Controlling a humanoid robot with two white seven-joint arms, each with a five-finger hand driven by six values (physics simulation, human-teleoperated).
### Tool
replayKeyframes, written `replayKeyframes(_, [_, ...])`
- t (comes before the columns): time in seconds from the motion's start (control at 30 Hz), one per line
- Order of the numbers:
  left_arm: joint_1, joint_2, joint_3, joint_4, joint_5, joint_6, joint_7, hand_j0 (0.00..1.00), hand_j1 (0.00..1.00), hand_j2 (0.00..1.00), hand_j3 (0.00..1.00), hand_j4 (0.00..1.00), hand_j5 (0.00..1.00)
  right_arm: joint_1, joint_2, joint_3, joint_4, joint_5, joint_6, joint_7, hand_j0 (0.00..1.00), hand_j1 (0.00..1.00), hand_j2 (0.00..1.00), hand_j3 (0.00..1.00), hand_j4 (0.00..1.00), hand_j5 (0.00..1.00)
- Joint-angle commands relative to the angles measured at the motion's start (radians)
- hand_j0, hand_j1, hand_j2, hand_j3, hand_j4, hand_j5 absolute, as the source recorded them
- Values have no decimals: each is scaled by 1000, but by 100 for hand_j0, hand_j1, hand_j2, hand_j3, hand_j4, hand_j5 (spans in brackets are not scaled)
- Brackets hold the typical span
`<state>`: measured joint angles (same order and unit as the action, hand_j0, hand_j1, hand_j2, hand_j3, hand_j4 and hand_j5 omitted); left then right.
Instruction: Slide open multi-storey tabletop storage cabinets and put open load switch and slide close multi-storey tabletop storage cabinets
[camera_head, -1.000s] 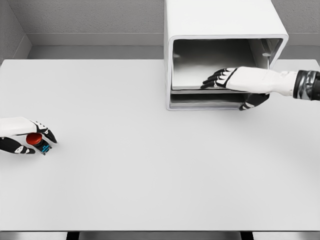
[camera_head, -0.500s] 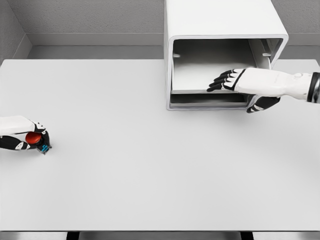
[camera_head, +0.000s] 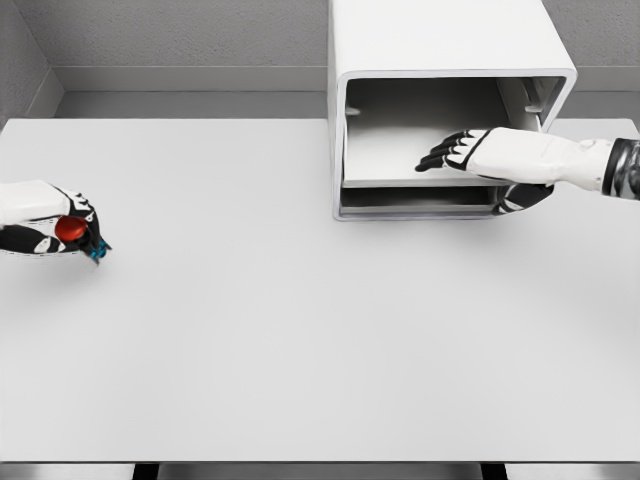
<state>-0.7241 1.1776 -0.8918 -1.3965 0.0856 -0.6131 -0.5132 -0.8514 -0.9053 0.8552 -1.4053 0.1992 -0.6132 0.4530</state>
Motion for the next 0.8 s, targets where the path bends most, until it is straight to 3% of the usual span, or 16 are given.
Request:
replayKeyframes(0.0, [-1, -26, 4, -1, 6, 2, -1, 43, 43, 43, 43, 43, 43, 2, -4, -4, 0, -3, 2, 0, 100, 100, 100, 100, 100, 100])
replayKeyframes(0.5, [-80, -110, 1, -7, 2, 2, -2, 43, 43, 43, 43, 43, 43, 51, -50, -16, -70, -4, 2, -3, 100, 100, 100, 100, 100, 100])
replayKeyframes(0.77, [-121, -173, 1, -21, -21, 2, -2, 43, 43, 43, 43, 43, 43, 71, -104, -19, -150, -7, 2, -10, 100, 100, 100, 100, 100, 100])
